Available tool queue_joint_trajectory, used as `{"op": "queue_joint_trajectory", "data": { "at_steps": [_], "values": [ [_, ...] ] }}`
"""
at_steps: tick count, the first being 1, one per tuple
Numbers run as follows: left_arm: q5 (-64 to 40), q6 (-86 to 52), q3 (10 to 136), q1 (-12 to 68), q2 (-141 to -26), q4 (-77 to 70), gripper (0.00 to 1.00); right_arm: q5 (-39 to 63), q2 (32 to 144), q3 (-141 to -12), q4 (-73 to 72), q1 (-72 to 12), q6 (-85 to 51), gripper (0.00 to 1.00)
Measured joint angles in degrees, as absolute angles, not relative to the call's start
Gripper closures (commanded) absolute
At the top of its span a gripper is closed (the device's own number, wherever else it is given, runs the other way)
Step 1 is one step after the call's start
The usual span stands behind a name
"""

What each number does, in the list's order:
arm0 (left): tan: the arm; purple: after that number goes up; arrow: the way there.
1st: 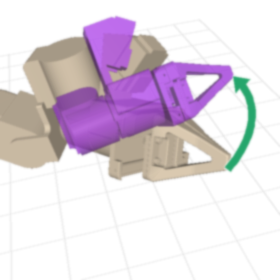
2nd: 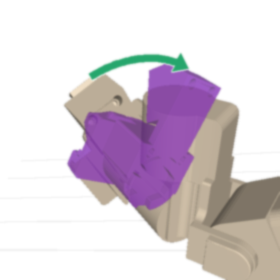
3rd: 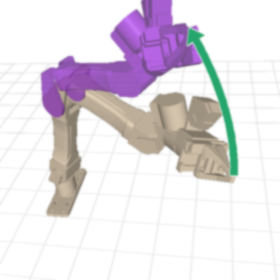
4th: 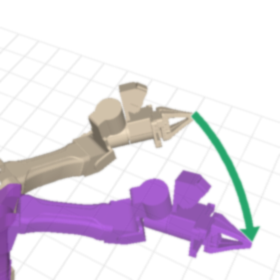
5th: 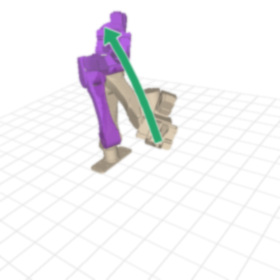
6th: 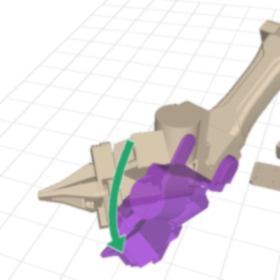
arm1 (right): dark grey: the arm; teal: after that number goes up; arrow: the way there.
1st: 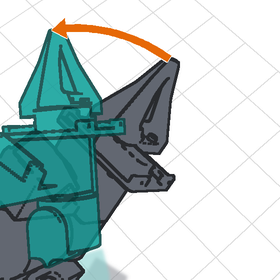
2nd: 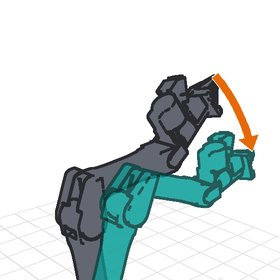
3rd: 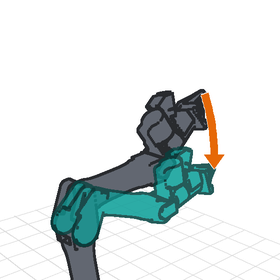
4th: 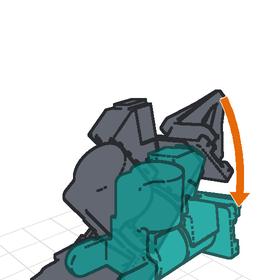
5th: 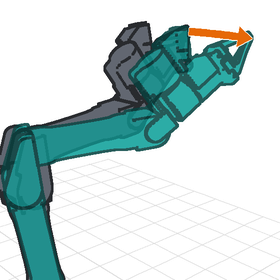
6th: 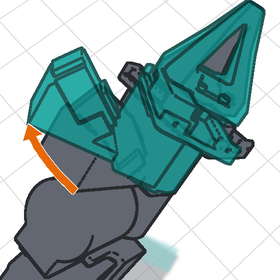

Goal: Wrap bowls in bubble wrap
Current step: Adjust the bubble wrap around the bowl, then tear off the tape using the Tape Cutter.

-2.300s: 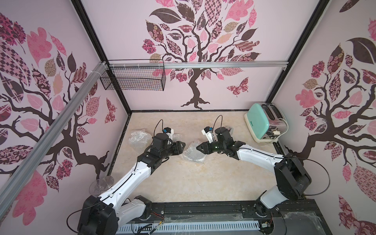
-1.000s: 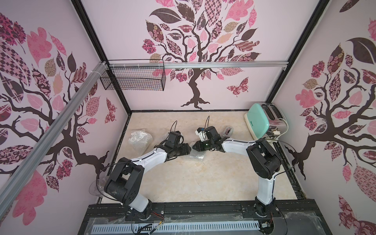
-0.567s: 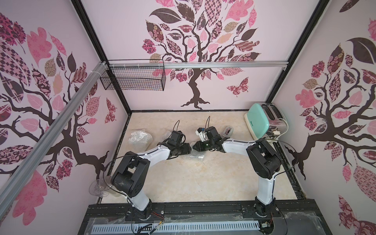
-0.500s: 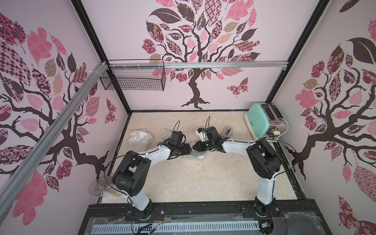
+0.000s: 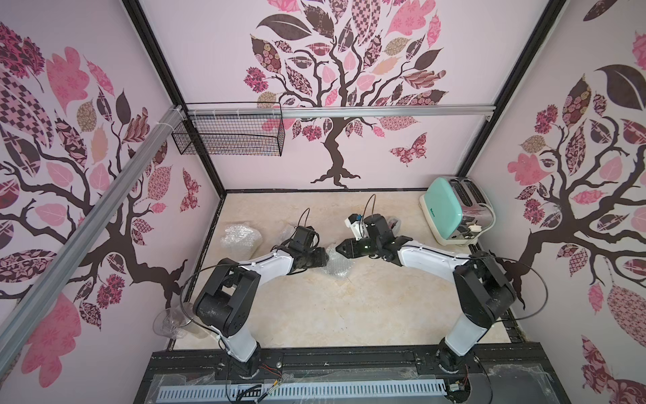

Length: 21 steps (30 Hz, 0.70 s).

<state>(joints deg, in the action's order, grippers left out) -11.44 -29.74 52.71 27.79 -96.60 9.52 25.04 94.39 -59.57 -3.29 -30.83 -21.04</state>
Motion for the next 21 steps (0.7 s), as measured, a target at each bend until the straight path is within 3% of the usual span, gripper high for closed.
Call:
{"op": "queue_joint_trajectory", "data": {
  "at_steps": [5,11,21],
  "values": [
    [-11.46,-29.52,52.69,27.79,-96.6,9.5,0.46,24.45,89.84,-55.33,-7.05,-17.82,-24.6,0.58],
    [-11.64,-29.36,52.38,27.79,-96.6,9.23,0.47,24.01,94.96,-52.07,-11.27,-3.4,-31.18,0.59],
    [-11.75,-28.97,52.38,27.79,-96.57,9.13,0.47,26.3,104.77,-55.42,-13.98,-3.2,-34.57,0.58]
  ]
}}
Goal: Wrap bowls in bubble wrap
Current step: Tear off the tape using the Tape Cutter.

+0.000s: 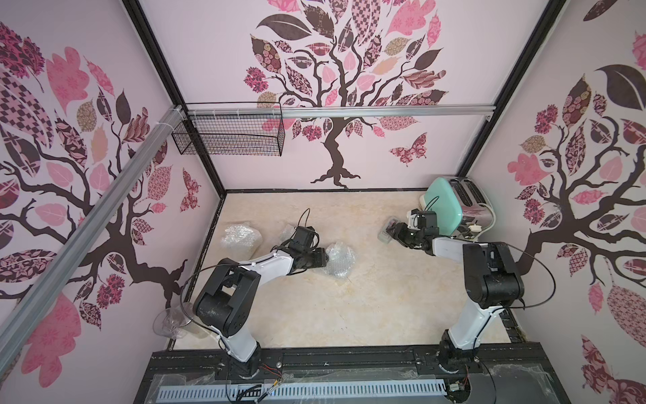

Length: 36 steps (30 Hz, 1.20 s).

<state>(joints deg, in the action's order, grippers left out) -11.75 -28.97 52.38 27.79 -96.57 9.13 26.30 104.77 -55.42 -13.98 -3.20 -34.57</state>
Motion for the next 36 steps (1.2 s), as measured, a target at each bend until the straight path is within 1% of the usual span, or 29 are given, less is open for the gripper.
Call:
{"op": "queue_joint_trajectory", "data": {
  "at_steps": [10,20,23,26,31,33,36],
  "values": [
    [-11.92,-28.86,52.38,27.79,-96.57,9.1,0.47,29.17,108.77,-57.04,-17.19,-3.18,-36.4,0.58],
    [-12.1,-28.86,52.36,27.79,-96.57,9.08,0.47,30.09,109.08,-56.84,-18.44,-3.03,-37.47,0.59],
    [-12.12,-28.84,52.38,27.79,-96.57,9.08,0.47,29.41,105.86,-54.98,-17.85,-2.96,-37.3,0.59],
    [-12.16,-28.84,52.36,27.79,-96.57,9.08,0.47,29.3,99.44,-52.36,-17.61,-2.92,-37.26,0.59],
    [-12.25,-28.84,52.38,27.79,-96.57,9.08,0.47,31.83,91.68,-51.24,-19.42,-3.84,-37.3,0.59],
    [-12.29,-28.84,52.38,27.79,-96.57,9.08,0.47,33.52,90.65,-50.94,-19.77,-5.63,-37.08,0.59],
    [-12.32,-28.84,52.38,27.77,-96.57,9.08,0.48,36.77,90.8,-50.92,-19.51,-10.81,-36.18,0.6]
  ]
}}
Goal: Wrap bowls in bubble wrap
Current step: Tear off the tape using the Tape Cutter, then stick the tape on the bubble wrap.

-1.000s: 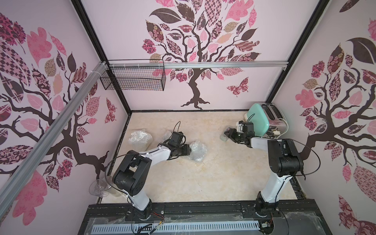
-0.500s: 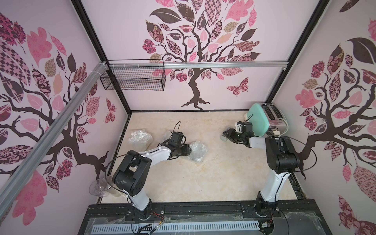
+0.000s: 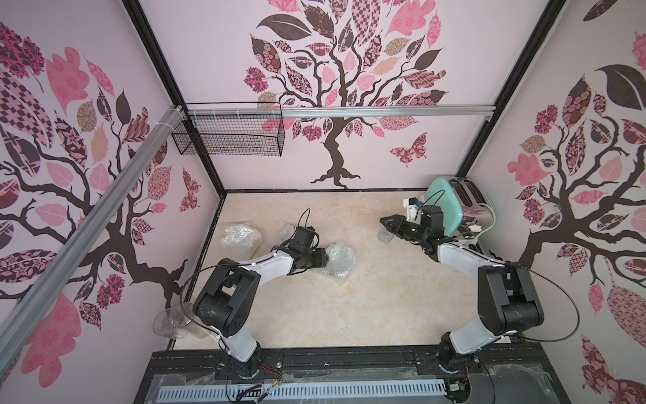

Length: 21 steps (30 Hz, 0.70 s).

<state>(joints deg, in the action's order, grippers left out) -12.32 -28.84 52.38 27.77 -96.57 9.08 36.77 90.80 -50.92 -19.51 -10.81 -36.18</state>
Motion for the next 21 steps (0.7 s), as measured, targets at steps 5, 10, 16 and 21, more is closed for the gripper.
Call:
{"op": "queue_joint_trajectory", "data": {
  "at_steps": [5,10,16,21],
  "values": [
    [-12.78,-28.84,52.36,27.57,-96.57,9.06,0.48,40.62,91.18,-50.37,-19.53,-19.07,-33.82,0.6],
    [-13.21,-28.84,51.99,27.35,-96.57,8.6,0.48,42.83,94.76,-50.19,-19.46,-24.1,-31.18,0.61],
    [-13.78,-28.86,51.44,27.16,-96.31,8.12,0.48,44.64,100.97,-52.47,-17.91,-27.9,-28.91,0.62],
    [-14.15,-28.86,51.33,26.98,-96.27,8.08,0.48,45.63,104.55,-56.45,-17.85,-28.82,-28.05,0.63]
  ]
}}
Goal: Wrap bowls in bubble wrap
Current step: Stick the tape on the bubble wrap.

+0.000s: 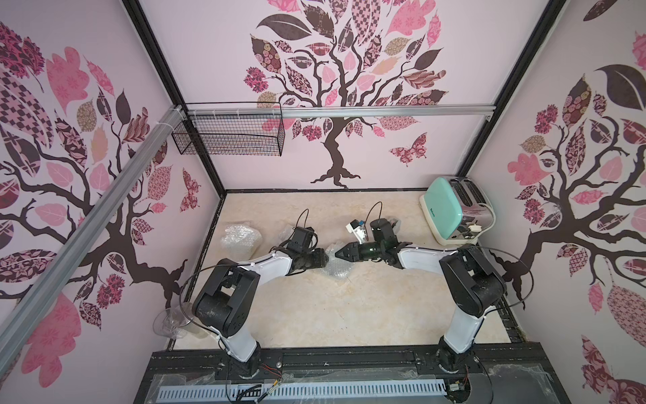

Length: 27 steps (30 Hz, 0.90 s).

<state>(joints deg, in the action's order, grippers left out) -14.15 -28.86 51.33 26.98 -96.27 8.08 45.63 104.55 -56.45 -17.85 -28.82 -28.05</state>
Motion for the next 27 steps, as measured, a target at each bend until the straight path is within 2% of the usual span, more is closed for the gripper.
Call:
{"op": "queue_joint_trajectory", "data": {
  "at_steps": [27],
  "values": [
    [-14.46,-28.91,50.83,26.87,-96.25,7.05,0.48,48.29,114.61,-66.59,-16.01,-30.04,-26.46,0.63]
  ]
}}
